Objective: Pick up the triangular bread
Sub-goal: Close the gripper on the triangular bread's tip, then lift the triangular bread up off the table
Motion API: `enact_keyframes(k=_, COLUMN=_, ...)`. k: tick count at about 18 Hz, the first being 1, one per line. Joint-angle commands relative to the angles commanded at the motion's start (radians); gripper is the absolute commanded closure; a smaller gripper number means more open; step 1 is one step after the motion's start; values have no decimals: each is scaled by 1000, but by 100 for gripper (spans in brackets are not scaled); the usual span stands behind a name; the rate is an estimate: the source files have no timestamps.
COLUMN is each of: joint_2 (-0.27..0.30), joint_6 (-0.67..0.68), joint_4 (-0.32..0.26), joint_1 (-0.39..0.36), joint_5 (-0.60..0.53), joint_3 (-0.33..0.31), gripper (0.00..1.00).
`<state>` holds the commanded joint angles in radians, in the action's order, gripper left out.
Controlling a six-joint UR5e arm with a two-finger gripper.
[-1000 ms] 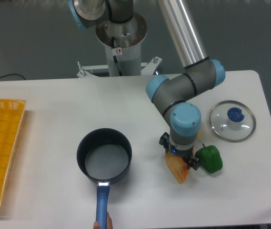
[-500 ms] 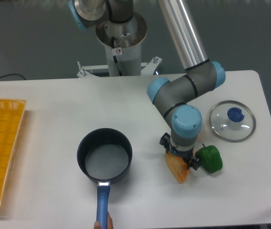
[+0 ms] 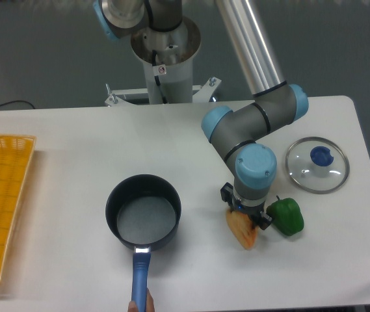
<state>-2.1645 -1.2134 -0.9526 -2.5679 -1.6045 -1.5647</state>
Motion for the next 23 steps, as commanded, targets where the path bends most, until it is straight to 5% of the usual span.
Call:
enact_keyframes(k=9, joint_2=37, joint_6=0, joint_4=-81, joint_1=2, joint_5=6, joint_3=26, gripper=77)
enact_keyframes(k=19, joint_2=215, joint_6=-3, joint_4=-219, joint_1=34, joint_5=126, joint_3=28, gripper=77)
enact_keyframes(k=23, joint_2=224, joint_6=-37, joint_4=-245, joint_1=40, joint_5=120, joint_3=26, gripper=77)
